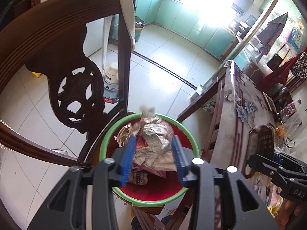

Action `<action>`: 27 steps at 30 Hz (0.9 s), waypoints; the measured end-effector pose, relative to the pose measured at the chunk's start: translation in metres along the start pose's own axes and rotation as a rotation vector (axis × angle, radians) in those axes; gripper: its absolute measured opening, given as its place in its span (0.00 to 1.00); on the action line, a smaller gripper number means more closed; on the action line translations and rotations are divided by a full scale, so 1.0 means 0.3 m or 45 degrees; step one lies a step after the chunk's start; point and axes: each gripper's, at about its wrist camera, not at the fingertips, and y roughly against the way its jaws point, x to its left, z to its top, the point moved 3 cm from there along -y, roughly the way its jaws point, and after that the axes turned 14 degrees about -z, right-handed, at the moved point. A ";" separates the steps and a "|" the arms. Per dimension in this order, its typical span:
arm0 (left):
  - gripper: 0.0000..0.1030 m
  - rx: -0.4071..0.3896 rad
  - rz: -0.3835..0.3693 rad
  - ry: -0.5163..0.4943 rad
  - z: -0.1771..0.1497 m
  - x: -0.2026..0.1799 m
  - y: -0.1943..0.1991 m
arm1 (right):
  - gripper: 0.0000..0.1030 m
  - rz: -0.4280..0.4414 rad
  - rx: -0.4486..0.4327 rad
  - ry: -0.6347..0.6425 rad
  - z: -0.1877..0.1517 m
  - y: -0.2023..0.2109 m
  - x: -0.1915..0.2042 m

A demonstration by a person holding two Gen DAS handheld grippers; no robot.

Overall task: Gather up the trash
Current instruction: 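Open the left gripper to drop the paper ball while the right gripper drops the dark box, then move both open grippers from the bucket back over the table trash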

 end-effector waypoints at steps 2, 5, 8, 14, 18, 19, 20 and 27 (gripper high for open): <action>0.47 -0.019 -0.004 0.003 0.007 -0.003 0.006 | 0.41 0.009 -0.008 -0.012 0.001 0.007 -0.007; 0.49 -0.021 -0.002 -0.006 0.012 -0.013 0.011 | 0.58 0.010 -0.038 -0.038 0.003 0.018 -0.021; 0.49 -0.029 -0.001 -0.021 0.011 -0.026 0.030 | 0.59 0.019 -0.034 -0.053 0.003 0.018 -0.031; 0.49 -0.052 0.010 -0.032 -0.003 -0.038 0.086 | 0.59 0.014 -0.063 -0.061 -0.015 0.073 -0.048; 0.49 -0.061 -0.005 -0.038 -0.027 -0.061 0.111 | 0.59 -0.012 -0.095 -0.072 -0.048 0.137 -0.086; 0.49 -0.058 -0.012 -0.040 -0.037 -0.071 0.111 | 0.59 -0.022 -0.100 -0.081 -0.061 0.154 -0.103; 0.49 -0.051 -0.023 -0.046 -0.048 -0.084 0.110 | 0.59 -0.033 -0.108 -0.092 -0.072 0.170 -0.118; 0.49 0.080 -0.104 -0.169 -0.125 -0.239 0.026 | 0.61 -0.165 -0.143 -0.246 -0.244 0.278 -0.296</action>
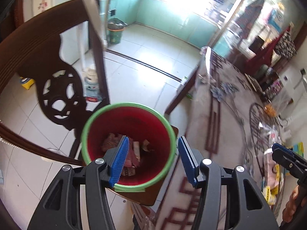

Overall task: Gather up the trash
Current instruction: 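Move both open grippers from the bucket back over the table trash, then grasp the pink paper carton with the left gripper while the right grasps the yellow iced-tea carton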

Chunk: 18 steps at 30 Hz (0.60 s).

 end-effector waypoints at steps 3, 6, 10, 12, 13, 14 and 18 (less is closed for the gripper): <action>0.49 0.033 -0.061 -0.085 -0.005 -0.120 -0.051 | 0.61 -0.082 0.013 -0.101 -0.076 0.036 -0.139; 0.49 0.048 -0.133 -0.172 -0.012 -0.261 -0.088 | 0.63 -0.172 0.024 -0.203 -0.146 0.077 -0.309; 0.49 0.063 -0.202 -0.269 -0.059 -0.451 -0.117 | 0.65 -0.288 0.016 -0.307 -0.212 0.145 -0.558; 0.49 0.079 -0.224 -0.298 -0.102 -0.534 -0.138 | 0.66 -0.338 0.011 -0.342 -0.240 0.168 -0.668; 0.49 0.089 -0.225 -0.304 -0.127 -0.570 -0.153 | 0.67 -0.364 0.012 -0.358 -0.253 0.175 -0.724; 0.49 0.105 -0.223 -0.296 -0.153 -0.602 -0.169 | 0.67 -0.396 0.031 -0.380 -0.275 0.177 -0.794; 0.49 0.165 -0.245 -0.264 -0.248 -0.728 -0.238 | 0.69 -0.412 0.139 -0.442 -0.376 0.140 -1.022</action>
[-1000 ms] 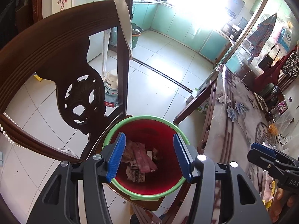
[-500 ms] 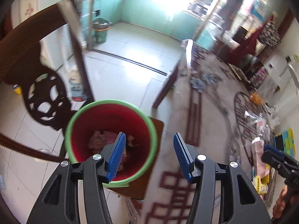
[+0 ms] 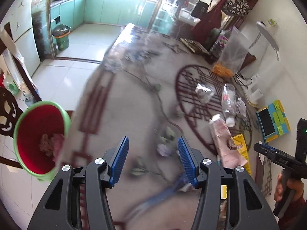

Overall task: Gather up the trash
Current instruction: 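Grasp the pink paper carton with the left gripper while the right grasps the yellow iced-tea carton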

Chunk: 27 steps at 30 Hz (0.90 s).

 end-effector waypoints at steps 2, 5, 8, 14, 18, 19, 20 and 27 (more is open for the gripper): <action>0.49 0.016 -0.006 -0.009 -0.021 -0.073 -0.041 | 0.69 0.006 0.073 -0.001 -0.016 -0.065 -0.071; 0.51 0.032 -0.048 -0.002 -0.043 -0.182 -0.107 | 0.69 0.099 0.203 -0.023 -0.045 -0.165 -0.145; 0.52 0.048 -0.078 0.011 -0.053 -0.267 -0.168 | 0.69 0.171 0.283 0.015 -0.066 -0.224 -0.163; 0.52 0.106 -0.115 0.038 -0.058 -0.376 -0.295 | 0.58 0.292 0.349 0.114 -0.098 -0.272 -0.141; 0.52 0.141 -0.100 0.046 -0.055 -0.422 -0.362 | 0.57 0.316 0.331 0.160 -0.098 -0.269 -0.143; 0.52 0.150 -0.099 0.048 -0.055 -0.427 -0.374 | 0.57 0.318 0.319 0.158 -0.094 -0.263 -0.148; 0.52 0.160 -0.098 0.050 -0.055 -0.433 -0.387 | 0.57 0.323 0.313 0.153 -0.086 -0.259 -0.155; 0.52 0.258 -0.085 0.113 -0.073 -0.430 -0.514 | 0.57 0.373 0.252 0.051 -0.023 -0.234 -0.204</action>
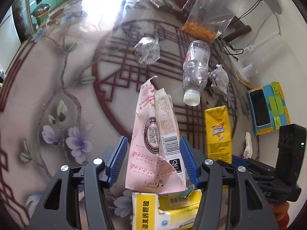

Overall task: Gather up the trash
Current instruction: 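Grasp the pink paper carton with the left gripper while the right grasps the yellow iced-tea carton, then carry the pink carton and yellow iced-tea carton in both grippers over the bucket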

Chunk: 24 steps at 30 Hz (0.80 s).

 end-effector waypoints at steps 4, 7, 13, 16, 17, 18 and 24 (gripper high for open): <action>0.52 0.059 -0.012 0.035 -0.004 0.006 -0.059 | 0.57 0.013 -0.026 -0.006 0.011 0.022 -0.006; 0.52 0.072 -0.017 0.041 -0.010 0.003 -0.085 | 0.57 0.029 -0.037 -0.021 0.015 0.032 -0.015; 0.33 0.092 0.043 0.007 -0.011 0.005 -0.101 | 0.57 0.038 -0.042 -0.030 0.014 0.030 -0.011; 0.25 0.080 0.016 0.001 -0.007 0.006 -0.085 | 0.57 0.042 -0.046 -0.033 0.017 0.035 -0.007; 0.25 0.073 0.020 -0.007 -0.005 0.004 -0.078 | 0.57 0.041 -0.048 -0.032 0.016 0.038 -0.007; 0.24 0.063 0.023 -0.014 -0.003 0.003 -0.069 | 0.57 0.039 -0.050 -0.028 0.016 0.041 -0.004; 0.23 -0.006 0.035 -0.087 0.006 -0.031 0.025 | 0.57 0.010 -0.100 0.009 0.029 0.090 0.026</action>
